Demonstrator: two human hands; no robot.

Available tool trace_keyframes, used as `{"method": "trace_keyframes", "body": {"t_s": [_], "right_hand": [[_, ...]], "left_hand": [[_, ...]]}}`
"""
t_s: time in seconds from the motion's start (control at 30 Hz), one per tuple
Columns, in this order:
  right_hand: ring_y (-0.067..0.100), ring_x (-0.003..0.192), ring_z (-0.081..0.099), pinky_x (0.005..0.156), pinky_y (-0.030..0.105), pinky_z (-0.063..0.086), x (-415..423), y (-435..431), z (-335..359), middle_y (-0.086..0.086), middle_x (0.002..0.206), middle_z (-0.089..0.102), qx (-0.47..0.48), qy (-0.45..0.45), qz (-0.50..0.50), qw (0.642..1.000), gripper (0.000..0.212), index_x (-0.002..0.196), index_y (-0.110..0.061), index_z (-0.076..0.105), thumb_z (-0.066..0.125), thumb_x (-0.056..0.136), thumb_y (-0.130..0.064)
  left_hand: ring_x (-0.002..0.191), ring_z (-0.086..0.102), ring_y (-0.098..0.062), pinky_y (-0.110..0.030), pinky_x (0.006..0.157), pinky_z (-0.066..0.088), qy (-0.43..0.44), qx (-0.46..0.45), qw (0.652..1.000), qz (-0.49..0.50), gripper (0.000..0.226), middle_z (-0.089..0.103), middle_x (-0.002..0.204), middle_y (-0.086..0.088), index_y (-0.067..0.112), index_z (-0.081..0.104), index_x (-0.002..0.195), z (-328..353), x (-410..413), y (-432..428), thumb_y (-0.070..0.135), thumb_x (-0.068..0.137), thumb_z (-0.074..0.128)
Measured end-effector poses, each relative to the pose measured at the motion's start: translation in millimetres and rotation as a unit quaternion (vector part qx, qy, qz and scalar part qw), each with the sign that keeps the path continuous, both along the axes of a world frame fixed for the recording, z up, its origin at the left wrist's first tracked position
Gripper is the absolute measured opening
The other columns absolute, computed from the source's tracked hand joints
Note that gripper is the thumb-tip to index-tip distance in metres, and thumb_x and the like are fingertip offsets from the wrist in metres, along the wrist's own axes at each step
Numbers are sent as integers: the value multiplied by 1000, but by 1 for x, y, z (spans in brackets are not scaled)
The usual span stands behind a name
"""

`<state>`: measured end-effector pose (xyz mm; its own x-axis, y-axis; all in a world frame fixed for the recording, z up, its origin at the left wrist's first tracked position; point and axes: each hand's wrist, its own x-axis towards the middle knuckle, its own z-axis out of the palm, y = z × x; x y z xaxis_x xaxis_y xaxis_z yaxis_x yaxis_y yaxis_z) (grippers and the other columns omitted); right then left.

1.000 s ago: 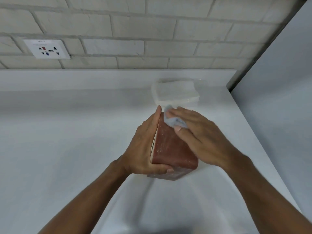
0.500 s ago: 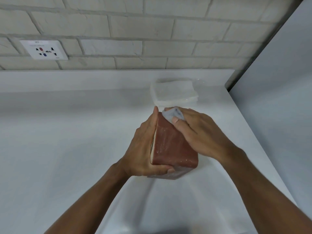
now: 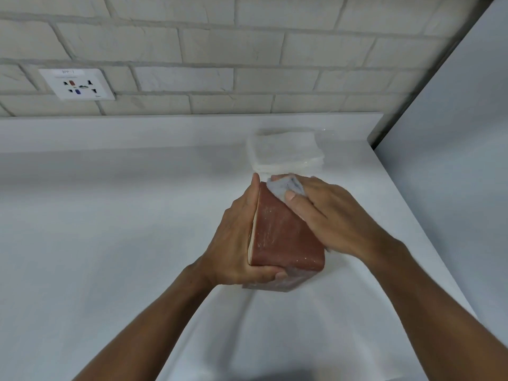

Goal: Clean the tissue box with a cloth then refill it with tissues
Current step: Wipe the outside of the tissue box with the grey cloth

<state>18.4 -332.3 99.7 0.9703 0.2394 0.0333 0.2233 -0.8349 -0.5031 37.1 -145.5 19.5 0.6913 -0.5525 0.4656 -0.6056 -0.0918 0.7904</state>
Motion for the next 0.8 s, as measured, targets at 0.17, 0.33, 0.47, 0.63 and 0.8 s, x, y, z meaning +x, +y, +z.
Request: {"method": "trace_keyframes", "body": {"t_s": [0.17,0.33,0.47,0.63,0.8], "right_hand": [[-11,141,23,120,20,8,-16,17,-5,-20,153,37,-36,-17,91,995,47,146,-29,43,34,101,-32],[-7,115,50,95,2,31,-17,-18,-4,-22,126,56,52,-16,-32,998,32,131,-36,54,36,105,-33],[-17,135,30,113,9,20,-38,-22,-15,-28,145,41,41,-48,30,998,43,143,-29,49,44,100,-30],[-13,122,47,101,7,33,-34,-25,-12,-30,130,54,74,-53,-43,995,38,135,-35,56,41,100,-32],[-13,88,61,74,9,44,-36,-37,-19,-40,89,62,144,-12,-96,985,28,123,-33,63,44,103,-25]], "left_hand": [[147,40,-11,-34,117,37,26,20,999,2,119,36,161,13,21,16,161,-10,3,1,56,66,78],[143,46,-19,-41,114,42,40,52,998,9,134,41,160,2,22,-6,165,-16,3,3,80,70,69],[143,48,-28,-56,110,44,51,52,997,9,136,42,160,-8,13,-5,165,-21,5,3,80,72,69],[148,40,-24,-53,115,40,51,53,997,11,133,30,166,4,22,-5,165,-21,2,5,85,71,65],[150,37,-23,-57,115,39,50,56,997,18,134,27,167,6,22,-5,165,-23,2,7,86,70,65]]}}
